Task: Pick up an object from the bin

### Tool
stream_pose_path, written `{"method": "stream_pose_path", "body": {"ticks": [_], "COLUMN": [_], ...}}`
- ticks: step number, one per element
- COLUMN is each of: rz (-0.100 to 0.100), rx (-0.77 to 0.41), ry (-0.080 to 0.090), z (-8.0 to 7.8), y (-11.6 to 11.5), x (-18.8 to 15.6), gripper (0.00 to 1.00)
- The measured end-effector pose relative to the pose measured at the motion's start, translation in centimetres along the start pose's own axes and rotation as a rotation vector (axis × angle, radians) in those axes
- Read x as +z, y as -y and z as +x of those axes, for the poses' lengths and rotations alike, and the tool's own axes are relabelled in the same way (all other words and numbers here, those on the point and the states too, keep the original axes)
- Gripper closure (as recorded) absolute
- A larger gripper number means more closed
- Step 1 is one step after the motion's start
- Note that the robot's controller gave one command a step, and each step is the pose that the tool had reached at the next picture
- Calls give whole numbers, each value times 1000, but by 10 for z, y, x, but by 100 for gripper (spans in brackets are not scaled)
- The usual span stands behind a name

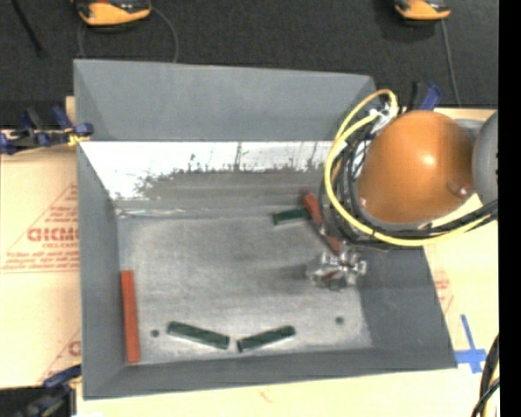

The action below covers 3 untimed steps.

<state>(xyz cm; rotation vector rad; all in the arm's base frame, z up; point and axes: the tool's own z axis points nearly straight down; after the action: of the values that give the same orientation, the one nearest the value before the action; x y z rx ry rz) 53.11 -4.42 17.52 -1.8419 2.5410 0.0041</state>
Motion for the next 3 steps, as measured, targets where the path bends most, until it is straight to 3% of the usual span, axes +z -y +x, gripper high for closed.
{"method": "stream_pose_path", "body": {"ticks": [1, 2, 3], "rz": [-1, -2, -1], "rx": [-56, -53, -224], "ry": [-5, -4, -3], "z": [4, 4, -20], "y": [-11, -11, 23], "x": [-11, -11, 107], "gripper": [100, 0, 0]}}
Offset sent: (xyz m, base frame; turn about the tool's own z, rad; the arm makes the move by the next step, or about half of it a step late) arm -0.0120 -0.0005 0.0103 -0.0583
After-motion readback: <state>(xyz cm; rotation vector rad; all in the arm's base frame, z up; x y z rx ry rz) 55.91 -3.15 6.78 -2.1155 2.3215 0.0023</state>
